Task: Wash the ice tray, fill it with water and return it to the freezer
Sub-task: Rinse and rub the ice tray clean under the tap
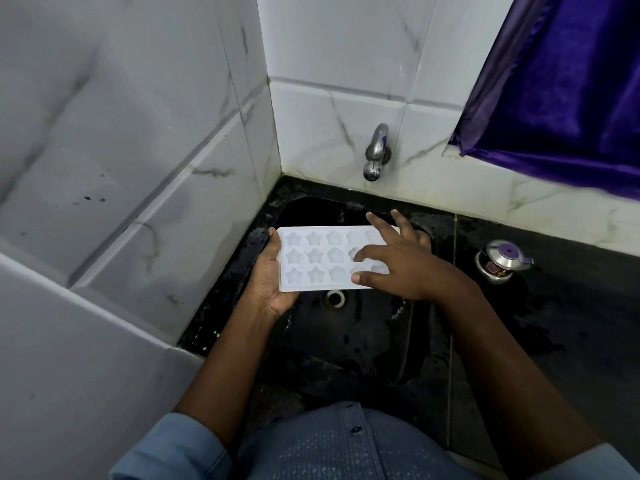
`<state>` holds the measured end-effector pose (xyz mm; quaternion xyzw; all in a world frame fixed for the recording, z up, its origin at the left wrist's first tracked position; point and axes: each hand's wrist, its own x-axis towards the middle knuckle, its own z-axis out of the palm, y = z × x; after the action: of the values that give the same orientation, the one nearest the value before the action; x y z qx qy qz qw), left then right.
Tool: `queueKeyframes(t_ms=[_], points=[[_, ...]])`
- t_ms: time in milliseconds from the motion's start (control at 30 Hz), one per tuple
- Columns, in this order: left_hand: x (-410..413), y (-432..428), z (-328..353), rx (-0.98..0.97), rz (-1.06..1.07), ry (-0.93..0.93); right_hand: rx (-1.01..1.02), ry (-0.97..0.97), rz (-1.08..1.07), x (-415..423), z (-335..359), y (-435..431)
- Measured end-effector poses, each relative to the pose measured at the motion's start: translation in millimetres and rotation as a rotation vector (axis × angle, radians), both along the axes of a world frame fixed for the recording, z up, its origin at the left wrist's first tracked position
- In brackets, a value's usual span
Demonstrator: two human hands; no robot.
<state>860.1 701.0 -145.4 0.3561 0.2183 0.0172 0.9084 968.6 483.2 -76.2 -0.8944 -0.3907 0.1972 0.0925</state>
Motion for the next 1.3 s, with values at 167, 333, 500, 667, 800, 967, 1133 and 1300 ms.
queueKeyframes(t_ms=[167, 333, 500, 667, 800, 967, 1133, 1300], points=[[1.4, -1.9, 1.6, -0.025, 0.019, -0.009, -0.023, -0.012, 0.013, -1.8, -3.3, 3.4], [0.9, -1.5, -0.4, -0.030, 0.022, -0.014, 0.050, -0.026, -0.024, -2.3, -2.0, 1.4], [1.0, -2.4, -1.0, -0.017, 0.024, -0.017, 0.019, -0.026, -0.009, -4.1, -4.3, 3.9], [-0.9, -5.8, 0.2, -0.032, 0.029, -0.008, 0.049, -0.012, -0.038, 1.1, 3.2, 0.6], [-2.6, -5.3, -3.1, -0.025, 0.021, -0.007, 0.004, 0.010, 0.008, -4.8, 0.1, 2.5], [-7.2, -0.4, -4.6, -0.029, 0.044, 0.007, 0.191, -0.026, -0.041, 0.5, 0.4, -16.9], [-10.4, 1.0, -1.2, -0.049, 0.075, 0.010, 0.097, -0.080, -0.033, 5.7, -1.3, -24.7], [-11.5, -1.3, 0.7, -0.039, 0.073, 0.012, 0.100, -0.048, -0.056, 3.2, -3.3, -24.8]])
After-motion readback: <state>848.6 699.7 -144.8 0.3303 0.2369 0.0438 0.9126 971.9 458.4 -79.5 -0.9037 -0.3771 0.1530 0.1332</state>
